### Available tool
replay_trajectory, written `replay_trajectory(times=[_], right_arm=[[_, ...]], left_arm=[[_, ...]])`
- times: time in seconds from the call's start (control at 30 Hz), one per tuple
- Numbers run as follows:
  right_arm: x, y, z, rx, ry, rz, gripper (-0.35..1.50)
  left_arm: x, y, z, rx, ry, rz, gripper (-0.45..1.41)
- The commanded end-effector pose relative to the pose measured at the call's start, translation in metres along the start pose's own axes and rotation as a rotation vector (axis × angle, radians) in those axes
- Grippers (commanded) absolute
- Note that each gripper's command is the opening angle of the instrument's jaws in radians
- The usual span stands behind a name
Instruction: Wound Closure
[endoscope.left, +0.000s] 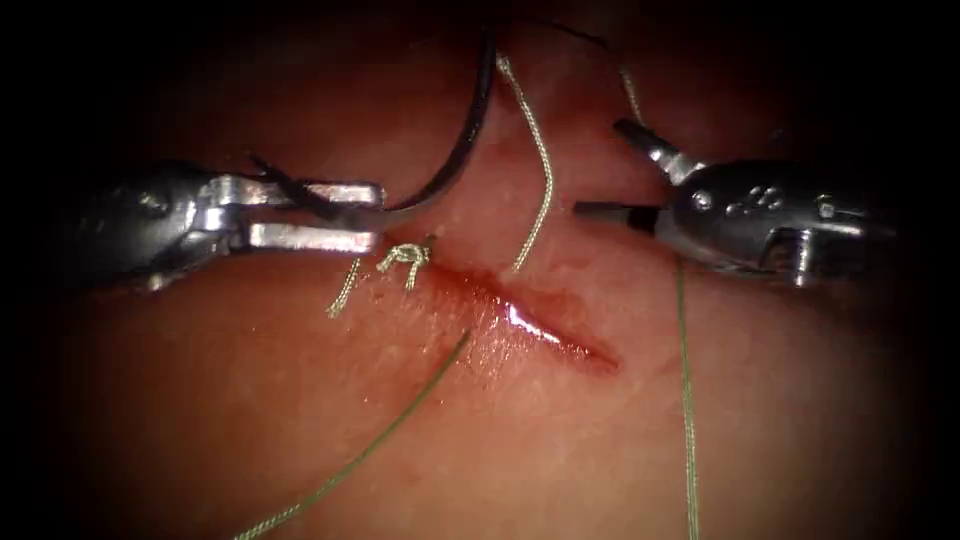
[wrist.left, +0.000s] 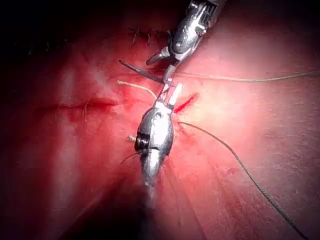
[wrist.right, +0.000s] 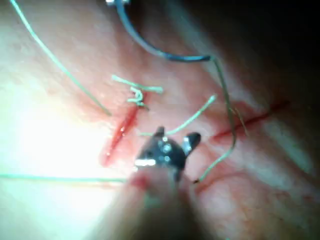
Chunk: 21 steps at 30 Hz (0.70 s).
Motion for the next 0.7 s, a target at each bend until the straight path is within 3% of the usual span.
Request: replay_trajectory(times=[0.03,0.2,0.3,0.5,0.7], right_arm=[[-0.0002,0.0006,-0.0024,-0.007,0.009,0.013,1.47],[-0.0004,0.0023,-0.0098,-0.019,-0.013,-0.005,1.47],[-0.0011,0.0029,-0.0123,-0.046,-0.019,-0.012,1.43],[-0.0021,0.0035,-0.0133,-0.071,-0.026,0.002,1.43],[-0.0018,0.0031,-0.0129,-0.074,-0.022,0.001,1.43]], left_arm=[[-0.0005,-0.0004,0.0017,-0.006,0.005,0.001,-0.45],[-0.0006,-0.0002,0.0062,-0.027,0.009,-0.002,-0.45],[-0.0009,-0.0004,0.0087,-0.036,0.012,-0.019,-0.45],[-0.0038,-0.002,0.0123,-0.047,-0.013,-0.044,-0.45],[-0.0103,-0.0043,0.0148,-0.023,-0.072,-0.053,-0.45]])
